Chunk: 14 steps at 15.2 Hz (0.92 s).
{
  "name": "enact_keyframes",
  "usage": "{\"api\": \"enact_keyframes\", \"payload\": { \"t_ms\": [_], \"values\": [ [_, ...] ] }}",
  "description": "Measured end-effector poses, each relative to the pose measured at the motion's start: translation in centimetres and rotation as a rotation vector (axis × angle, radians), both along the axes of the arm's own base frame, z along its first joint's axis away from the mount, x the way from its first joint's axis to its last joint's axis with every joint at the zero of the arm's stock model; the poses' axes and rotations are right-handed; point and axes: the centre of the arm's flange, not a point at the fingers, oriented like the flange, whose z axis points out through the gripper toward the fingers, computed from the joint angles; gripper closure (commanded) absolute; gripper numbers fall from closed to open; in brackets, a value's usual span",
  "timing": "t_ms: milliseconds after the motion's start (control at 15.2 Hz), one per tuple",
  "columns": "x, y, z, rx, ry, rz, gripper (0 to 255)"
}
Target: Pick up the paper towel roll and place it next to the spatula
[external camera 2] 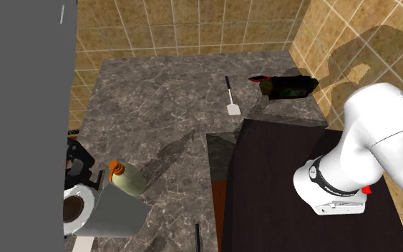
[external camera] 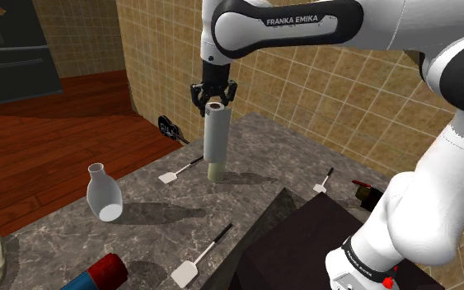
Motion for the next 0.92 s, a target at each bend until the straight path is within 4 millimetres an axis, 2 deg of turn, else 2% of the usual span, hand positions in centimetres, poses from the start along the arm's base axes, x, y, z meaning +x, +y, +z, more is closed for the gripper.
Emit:
{"api": "enact_keyframes", "payload": {
  "t_ms": [660,792,924],
  "values": [
    [3.2,13.0,-0.1,0.000,0.000,0.001,255],
    [3.9,15.0,-0.2,0.001,0.000,0.000,255],
    [3.9,15.7,-0.7,0.001,0.000,0.000,255]
  ]
}}
